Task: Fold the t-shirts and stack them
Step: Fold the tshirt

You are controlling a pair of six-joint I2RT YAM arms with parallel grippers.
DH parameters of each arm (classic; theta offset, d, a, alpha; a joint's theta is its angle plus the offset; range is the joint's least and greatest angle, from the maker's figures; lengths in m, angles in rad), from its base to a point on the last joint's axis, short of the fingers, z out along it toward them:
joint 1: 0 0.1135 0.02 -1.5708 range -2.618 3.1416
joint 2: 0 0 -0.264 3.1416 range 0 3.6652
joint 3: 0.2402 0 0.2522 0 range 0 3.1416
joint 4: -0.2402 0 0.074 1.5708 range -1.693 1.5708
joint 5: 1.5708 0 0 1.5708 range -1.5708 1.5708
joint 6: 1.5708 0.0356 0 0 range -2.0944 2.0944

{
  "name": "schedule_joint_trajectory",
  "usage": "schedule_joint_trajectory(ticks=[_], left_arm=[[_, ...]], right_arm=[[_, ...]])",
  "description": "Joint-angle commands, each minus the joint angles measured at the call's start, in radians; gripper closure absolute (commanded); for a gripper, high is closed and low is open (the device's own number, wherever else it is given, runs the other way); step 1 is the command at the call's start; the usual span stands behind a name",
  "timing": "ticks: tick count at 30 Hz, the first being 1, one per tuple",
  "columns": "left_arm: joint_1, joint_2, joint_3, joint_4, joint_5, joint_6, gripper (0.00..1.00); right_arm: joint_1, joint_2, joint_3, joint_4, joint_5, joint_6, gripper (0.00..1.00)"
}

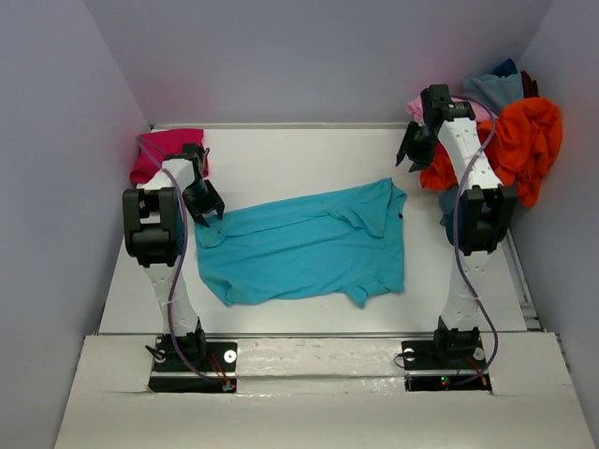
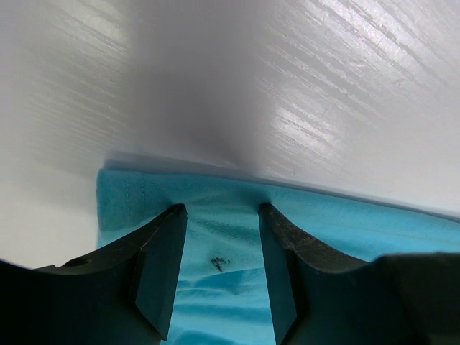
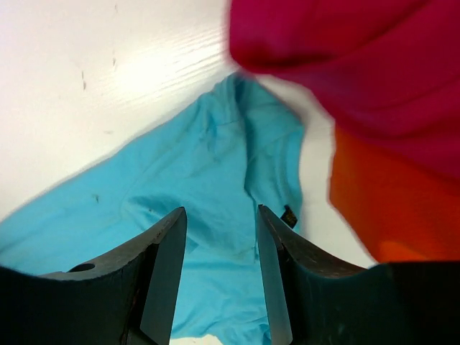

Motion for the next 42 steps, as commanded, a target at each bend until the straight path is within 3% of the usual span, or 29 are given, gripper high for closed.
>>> schedule_joint_trajectory(ticks=[1, 9, 23, 42], left_arm=[[0.010, 0.014, 0.033, 0.004, -0.031, -0.006, 0.43], [0.010, 0.014, 0.038, 0.007, -0.033, -0.007, 0.43], [-0.008, 0.078, 0.172, -0.031, -0.025, 0.006, 0.43], [-0.008, 0.224, 0.335, -0.078, -0.034, 0.023, 0.43]], right_arm=[[0.095, 0.000, -0.030, 0.004, -0.062, -0.020, 0.50], [0.149, 0.042, -0.068, 0.030, -0.093, 0.000, 0.51], [0.160, 0.129, -0.151, 0.071, -0.087, 0.017, 0.53], [0.160, 0.317, -0.012, 0.027, -0.019, 0.011, 0.53]])
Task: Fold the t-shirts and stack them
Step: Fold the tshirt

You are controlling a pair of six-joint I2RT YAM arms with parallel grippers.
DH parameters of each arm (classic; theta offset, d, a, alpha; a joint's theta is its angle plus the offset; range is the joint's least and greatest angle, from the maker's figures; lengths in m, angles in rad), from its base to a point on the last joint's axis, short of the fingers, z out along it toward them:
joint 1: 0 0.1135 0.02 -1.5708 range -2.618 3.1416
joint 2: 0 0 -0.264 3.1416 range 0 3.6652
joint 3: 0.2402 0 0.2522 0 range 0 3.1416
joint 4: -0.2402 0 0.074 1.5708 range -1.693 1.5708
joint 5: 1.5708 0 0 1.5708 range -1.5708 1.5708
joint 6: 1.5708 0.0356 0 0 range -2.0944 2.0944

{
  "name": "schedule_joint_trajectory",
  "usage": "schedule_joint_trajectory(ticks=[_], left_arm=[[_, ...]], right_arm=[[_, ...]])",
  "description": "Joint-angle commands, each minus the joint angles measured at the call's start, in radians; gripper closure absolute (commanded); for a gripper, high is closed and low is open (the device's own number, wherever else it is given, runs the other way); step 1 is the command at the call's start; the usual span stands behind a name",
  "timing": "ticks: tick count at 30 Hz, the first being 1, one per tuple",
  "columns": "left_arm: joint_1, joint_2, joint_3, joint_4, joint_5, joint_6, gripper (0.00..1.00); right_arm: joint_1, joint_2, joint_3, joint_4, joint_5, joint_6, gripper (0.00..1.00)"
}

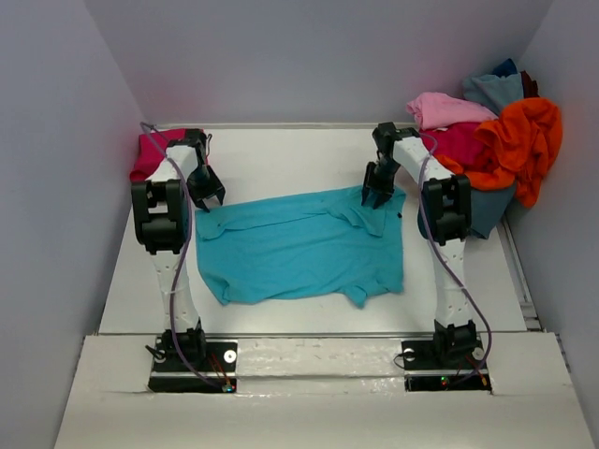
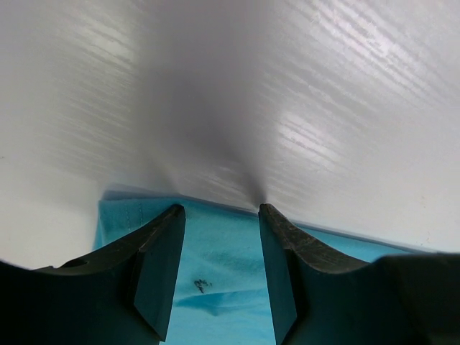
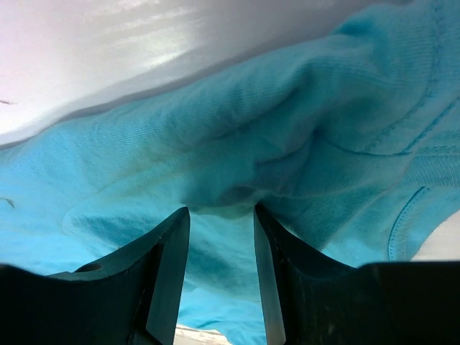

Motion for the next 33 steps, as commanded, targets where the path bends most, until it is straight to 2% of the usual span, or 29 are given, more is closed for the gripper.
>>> schedule_joint_trajectory(ticks=[1, 8, 14, 18, 23, 27, 33], left_arm=[[-0.003, 0.065, 0.085, -0.016, -0.012, 0.014, 0.42], [-0.003, 0.139, 0.228, -0.036, -0.012, 0.020, 0.41], [-0.003, 0.194, 0.343, -0.045, -0.074, 0.046, 0.38], [-0.003, 0.200, 0.394, -0.011, -0.081, 0.063, 0.33], [-0.012, 0.153, 0.371, 0.079, -0.098, 0.071, 0.24], [-0.023, 0.084, 0.346, 0.153, -0.113, 0.074, 0.21], [-0.078, -0.073, 0.299, 0.204, -0.158, 0.086, 0.19]], right_arm=[[-0.003, 0.070, 0.076, 0.009, 0.052, -0.001, 0.53], [-0.003, 0.092, 0.124, 0.048, 0.060, 0.002, 0.53], [-0.023, 0.107, 0.171, 0.096, 0.071, -0.001, 0.52], [-0.034, 0.130, 0.214, 0.123, 0.075, -0.012, 0.51], [-0.034, 0.118, 0.217, 0.183, 0.078, -0.023, 0.51], [-0.034, 0.080, 0.239, 0.202, 0.066, -0.032, 0.51], [-0.034, -0.023, 0.182, 0.225, 0.020, -0.035, 0.50]])
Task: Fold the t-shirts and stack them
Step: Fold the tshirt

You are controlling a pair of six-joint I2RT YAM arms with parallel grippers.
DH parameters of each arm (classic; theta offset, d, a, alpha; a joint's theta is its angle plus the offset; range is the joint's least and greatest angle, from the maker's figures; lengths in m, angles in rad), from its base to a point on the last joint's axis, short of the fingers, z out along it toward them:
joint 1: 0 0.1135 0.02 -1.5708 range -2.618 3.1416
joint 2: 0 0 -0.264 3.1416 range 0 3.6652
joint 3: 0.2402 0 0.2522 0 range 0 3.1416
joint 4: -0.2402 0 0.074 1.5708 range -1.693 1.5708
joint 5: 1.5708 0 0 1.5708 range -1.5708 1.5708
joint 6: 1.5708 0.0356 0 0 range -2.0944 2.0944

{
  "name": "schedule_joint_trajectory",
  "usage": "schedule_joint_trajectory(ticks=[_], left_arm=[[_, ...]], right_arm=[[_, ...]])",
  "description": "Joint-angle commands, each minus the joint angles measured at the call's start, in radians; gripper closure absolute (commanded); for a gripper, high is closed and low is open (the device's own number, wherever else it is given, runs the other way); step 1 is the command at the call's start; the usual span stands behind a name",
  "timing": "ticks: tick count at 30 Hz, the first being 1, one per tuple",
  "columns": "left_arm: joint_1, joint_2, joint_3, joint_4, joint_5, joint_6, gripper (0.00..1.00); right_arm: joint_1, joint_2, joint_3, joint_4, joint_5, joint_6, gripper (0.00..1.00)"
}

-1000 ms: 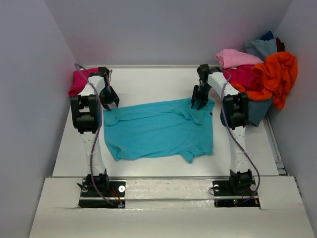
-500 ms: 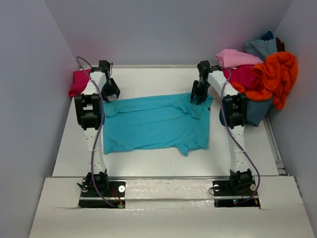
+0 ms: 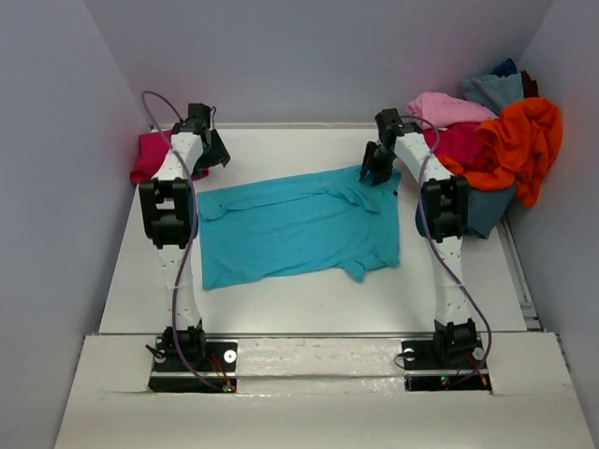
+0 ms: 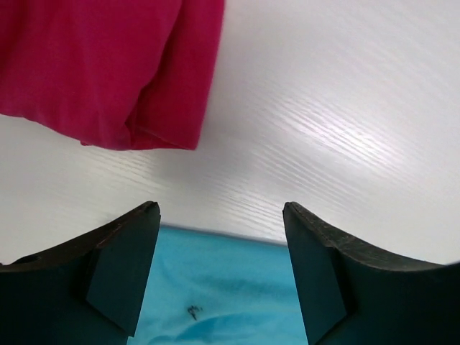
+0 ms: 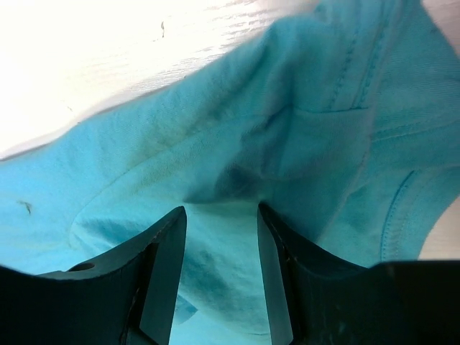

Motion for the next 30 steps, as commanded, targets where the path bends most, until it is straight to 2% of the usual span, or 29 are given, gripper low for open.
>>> schedule_joint_trajectory(ticks=[1, 8, 12, 16, 23, 30], left_arm=[[-0.060, -0.219, -0.017, 0.071, -0.055, 0.021, 0.19], [-0.089, -0.332, -0.115, -0.034, -0.052, -0.023, 0.19], [-0.109, -0.405, -0.253, -0.090, -0.060, -0.063, 0.19], [-0.109, -0.492, -0.440, -0.055, -0.025, -0.097, 0.19], [-0.109, -0.582, -0.640, -0.012, 0.009, -0.112, 0.19], [-0.109, -0.612, -0.697, -0.003, 0.008, -0.112, 0.19]], right_arm=[[-0.009, -0.130, -0.024, 0.052, -0.018, -0.024, 0.50], [-0.009, -0.239, -0.125, 0.027, -0.027, -0.024, 0.50], [-0.009, -0.281, -0.190, -0.008, -0.022, -0.011, 0.50], [-0.009, -0.307, -0.253, -0.027, -0.033, -0.015, 0.51], [0.011, -0.376, -0.438, 0.018, -0.031, -0.007, 0.51], [0.011, -0.405, -0.512, 0.039, -0.021, -0.001, 0.51]])
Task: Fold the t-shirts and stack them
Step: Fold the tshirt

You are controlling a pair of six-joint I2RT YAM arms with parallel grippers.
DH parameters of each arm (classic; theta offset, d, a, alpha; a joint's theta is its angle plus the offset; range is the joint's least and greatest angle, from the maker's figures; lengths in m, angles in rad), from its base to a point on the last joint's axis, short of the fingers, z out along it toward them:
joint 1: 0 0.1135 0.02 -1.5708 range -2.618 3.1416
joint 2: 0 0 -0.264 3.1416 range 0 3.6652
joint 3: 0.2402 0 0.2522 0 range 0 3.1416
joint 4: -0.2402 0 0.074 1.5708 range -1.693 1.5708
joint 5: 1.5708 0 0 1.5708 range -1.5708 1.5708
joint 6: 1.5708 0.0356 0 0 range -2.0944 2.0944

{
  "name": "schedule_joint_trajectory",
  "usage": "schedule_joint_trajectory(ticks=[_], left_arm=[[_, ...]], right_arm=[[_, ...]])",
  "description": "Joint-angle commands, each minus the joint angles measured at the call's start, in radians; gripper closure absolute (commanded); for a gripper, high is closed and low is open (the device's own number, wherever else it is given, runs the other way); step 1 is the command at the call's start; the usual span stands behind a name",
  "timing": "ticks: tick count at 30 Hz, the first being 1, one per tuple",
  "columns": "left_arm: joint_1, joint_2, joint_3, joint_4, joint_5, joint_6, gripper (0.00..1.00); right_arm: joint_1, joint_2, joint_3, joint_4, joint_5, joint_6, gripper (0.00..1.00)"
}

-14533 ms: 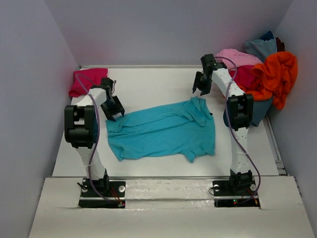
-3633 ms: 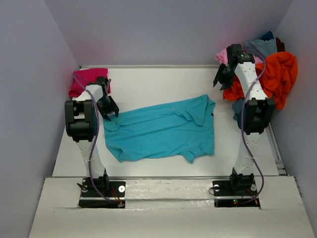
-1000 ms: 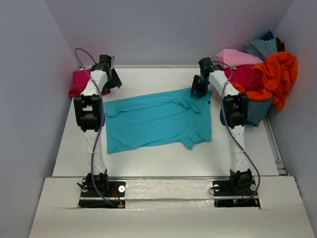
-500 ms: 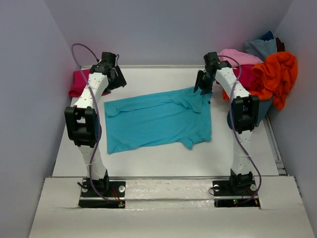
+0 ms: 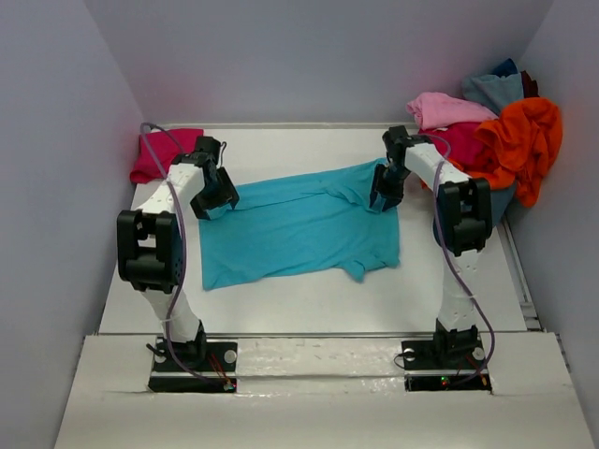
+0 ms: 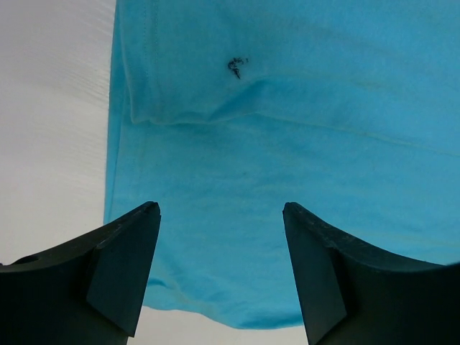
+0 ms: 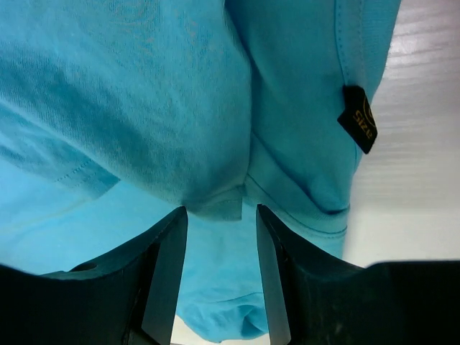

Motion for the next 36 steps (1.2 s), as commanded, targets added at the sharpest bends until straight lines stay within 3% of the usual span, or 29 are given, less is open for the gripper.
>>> schedule_joint_trajectory(ticks=[1, 12, 27, 36], left_arm=[[0.001, -0.069, -0.015, 0.016, -0.004, -0.009, 0.19], [0.001, -0.025, 0.010, 0.010, -0.016, -0.001, 0.19], [0.001, 0.018, 0.068, -0.015, -0.013, 0.031, 0.19], [0.001, 0.050, 0.113, -0.033, -0.016, 0.043, 0.19]], right_arm=[[0.008, -0.089, -0.018, 0.031, 0.005, 0.009, 0.51], [0.008, -0.082, -0.001, 0.074, 0.083, 0.010, 0.52], [0.008, 0.102, 0.321, 0.042, 0.207, 0.047, 0.54], [0.008, 0.147, 0.324, 0.058, 0.295, 0.060, 0.55]])
